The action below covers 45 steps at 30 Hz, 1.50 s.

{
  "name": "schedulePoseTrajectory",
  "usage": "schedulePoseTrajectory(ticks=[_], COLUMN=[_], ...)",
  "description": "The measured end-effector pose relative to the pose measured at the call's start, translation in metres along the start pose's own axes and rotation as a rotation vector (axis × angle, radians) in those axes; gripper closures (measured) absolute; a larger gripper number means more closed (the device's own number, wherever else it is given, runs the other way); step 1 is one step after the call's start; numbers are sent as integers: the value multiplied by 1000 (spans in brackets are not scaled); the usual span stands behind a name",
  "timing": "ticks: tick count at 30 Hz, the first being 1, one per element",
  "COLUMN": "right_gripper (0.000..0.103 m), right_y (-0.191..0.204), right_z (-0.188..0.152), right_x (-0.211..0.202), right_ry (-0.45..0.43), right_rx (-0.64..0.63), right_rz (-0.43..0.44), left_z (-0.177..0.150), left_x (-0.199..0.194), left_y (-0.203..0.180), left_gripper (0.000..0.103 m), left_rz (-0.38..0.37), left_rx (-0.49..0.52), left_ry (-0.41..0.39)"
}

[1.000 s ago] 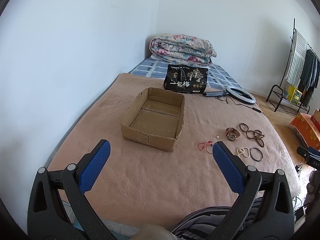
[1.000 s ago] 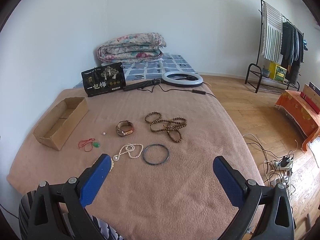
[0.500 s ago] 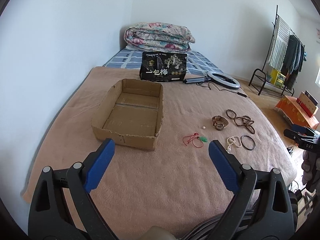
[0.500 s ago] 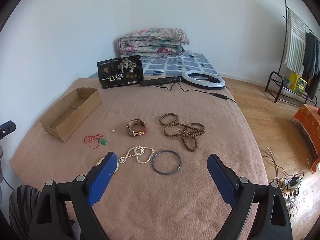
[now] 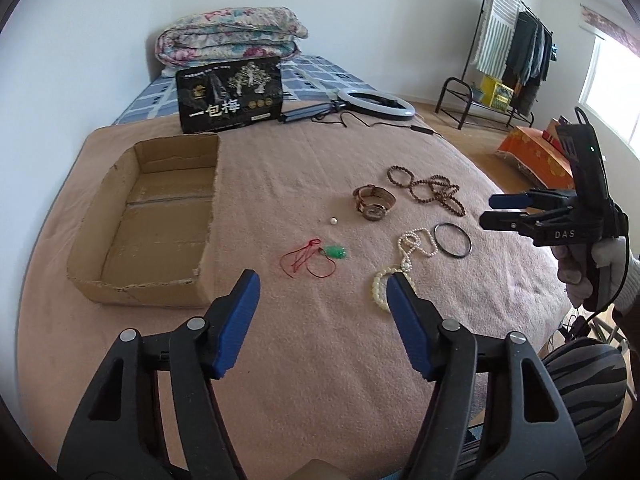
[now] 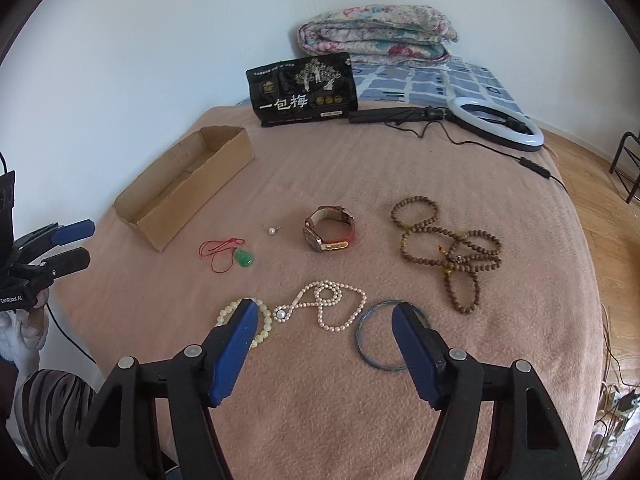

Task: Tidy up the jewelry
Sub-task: 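Move the left tool toward the cream bead bracelet while the right tool approaches the pearl necklace, then close the left tool on the cream bracelet while the right tool grasps the pearl necklace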

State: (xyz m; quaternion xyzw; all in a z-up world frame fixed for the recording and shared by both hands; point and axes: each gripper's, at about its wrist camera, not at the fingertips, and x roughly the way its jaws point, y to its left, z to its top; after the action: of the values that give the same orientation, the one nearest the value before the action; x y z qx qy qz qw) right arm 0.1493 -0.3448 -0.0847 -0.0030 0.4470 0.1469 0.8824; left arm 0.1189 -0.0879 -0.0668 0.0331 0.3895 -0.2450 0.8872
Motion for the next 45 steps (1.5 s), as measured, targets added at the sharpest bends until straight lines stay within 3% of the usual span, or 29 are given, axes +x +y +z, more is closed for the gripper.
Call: schedulePoseTrajectory(ticks=[6, 15, 23, 25, 36, 45], right_gripper=[39, 49, 49, 49, 55, 79], right_y=[-3, -8, -5, -3, 5, 7], right_z=[10, 16, 15, 15, 18, 16], right_x=[34, 81, 101, 104, 125, 125], right_ry=[80, 183, 235, 246, 300, 298], right_rx=[-37, -64, -133, -148, -229, -229], right_rz=[30, 25, -1, -6, -47, -22], left_z=[3, -1, -9, -11, -19, -22], left_x=[39, 99, 134, 140, 157, 156], left_y=[-16, -19, -30, -32, -40, -42], left_gripper=[39, 44, 45, 57, 57, 73], left_rz=[-56, -138, -118, -116, -91, -54], left_rx=[46, -5, 40, 51, 119, 133], left_ry=[56, 176, 237, 257, 265, 237])
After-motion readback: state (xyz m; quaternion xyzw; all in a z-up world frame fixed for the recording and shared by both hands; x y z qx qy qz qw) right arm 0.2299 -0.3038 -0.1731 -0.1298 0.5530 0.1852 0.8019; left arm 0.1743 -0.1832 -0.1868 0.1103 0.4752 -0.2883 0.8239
